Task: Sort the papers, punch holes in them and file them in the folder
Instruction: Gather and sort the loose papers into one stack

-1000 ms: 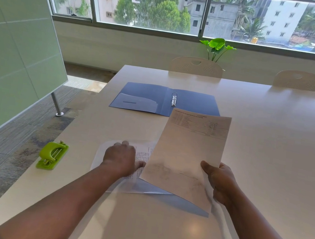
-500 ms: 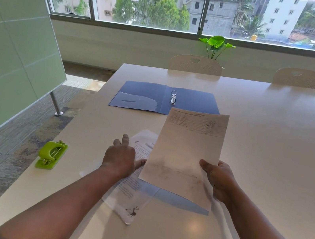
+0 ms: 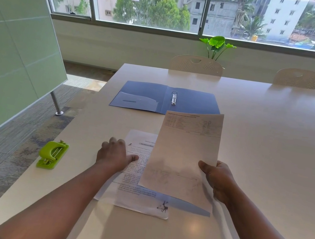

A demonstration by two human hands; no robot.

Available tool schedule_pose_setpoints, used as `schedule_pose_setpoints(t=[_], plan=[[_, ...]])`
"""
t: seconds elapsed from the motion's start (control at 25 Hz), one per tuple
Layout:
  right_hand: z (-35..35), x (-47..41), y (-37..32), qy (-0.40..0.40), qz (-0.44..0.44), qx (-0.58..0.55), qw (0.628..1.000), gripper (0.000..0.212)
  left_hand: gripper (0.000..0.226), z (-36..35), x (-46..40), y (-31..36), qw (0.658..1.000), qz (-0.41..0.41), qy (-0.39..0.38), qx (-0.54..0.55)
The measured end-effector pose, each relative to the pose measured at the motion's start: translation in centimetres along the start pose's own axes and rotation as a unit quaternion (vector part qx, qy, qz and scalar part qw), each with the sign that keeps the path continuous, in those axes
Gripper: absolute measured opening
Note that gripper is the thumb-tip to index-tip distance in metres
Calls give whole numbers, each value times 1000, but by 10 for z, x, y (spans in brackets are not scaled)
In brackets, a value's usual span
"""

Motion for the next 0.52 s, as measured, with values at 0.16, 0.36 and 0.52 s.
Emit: schedule_pose_setpoints(t=[0.16,0.36,0.52], plan=[[-2,0,0,-16,-8,36,999,9,84,-2,-9,-6,994,51,-60,78],[-4,0,2,-24,-7,49,998,7,75,-4,-16,-13,958,100,-81,258],[-3,-2,2,-22,-4,46,999,13,28,-3,-20,-19,889,106,-71,439]])
Point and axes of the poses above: each hand's wrist, its own x-axis away from the middle knuckle, its own z-axis out of the back of the hand, y = z × x, the point moved 1 cm from there along -x, towards the middle knuckle, and after that the axes turned 11 degrees about -x, right-handed, at the moved point
